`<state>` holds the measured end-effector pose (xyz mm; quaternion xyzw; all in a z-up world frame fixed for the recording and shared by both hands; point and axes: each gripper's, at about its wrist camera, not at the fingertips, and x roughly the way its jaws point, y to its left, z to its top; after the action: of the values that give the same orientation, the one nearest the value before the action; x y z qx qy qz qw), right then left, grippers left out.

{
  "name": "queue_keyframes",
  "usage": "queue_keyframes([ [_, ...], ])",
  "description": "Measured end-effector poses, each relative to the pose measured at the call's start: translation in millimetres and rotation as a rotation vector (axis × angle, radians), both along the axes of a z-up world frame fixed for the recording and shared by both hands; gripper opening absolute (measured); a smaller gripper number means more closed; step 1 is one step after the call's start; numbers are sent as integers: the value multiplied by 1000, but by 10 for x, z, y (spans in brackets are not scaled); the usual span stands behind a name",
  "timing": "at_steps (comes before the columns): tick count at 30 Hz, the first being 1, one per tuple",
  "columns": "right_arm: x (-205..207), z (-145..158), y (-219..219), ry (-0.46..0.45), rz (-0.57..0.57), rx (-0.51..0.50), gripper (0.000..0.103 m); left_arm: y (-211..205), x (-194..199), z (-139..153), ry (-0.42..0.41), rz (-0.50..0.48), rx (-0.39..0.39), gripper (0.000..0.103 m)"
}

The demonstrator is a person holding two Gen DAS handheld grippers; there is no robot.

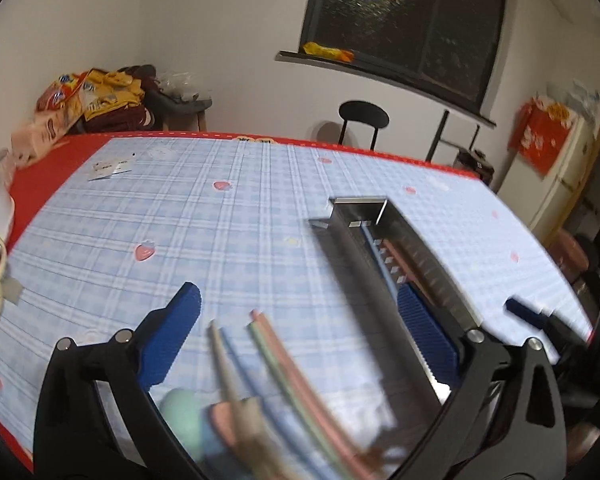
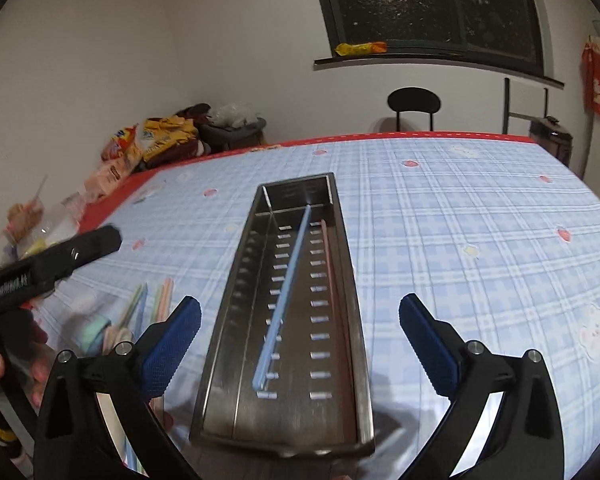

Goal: Organize utensils

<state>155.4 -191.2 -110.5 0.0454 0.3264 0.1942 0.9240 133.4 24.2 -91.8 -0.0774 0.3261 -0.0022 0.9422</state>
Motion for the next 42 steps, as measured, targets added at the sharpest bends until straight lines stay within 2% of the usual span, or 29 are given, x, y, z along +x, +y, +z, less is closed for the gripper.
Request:
queue_keyframes([
  [3, -117, 11, -54, 10, -18, 18, 97, 58, -119, -88, 8, -32, 53, 97],
  [8, -262, 27, -120, 18, -49, 15, 97, 142, -305, -93, -27, -43, 40, 97],
  [11, -324, 62, -125, 20, -53, 33, 97, 176, -451, -53, -67, -48, 65, 97],
  [21, -485, 113, 90, -1, -24, 29, 97, 295, -760, 55, -112, -87, 114, 97],
  [29, -599, 143, 288, -14, 22, 0, 97, 395, -928, 37, -119, -105, 102, 97],
  [34, -668, 124, 402, -23, 46, -42, 97, 567, -1029, 22, -110, -75, 87, 97],
  [42, -687, 63, 608, -3, 139, -24, 97, 874, -1180, -83, -72, -30, 57, 96],
])
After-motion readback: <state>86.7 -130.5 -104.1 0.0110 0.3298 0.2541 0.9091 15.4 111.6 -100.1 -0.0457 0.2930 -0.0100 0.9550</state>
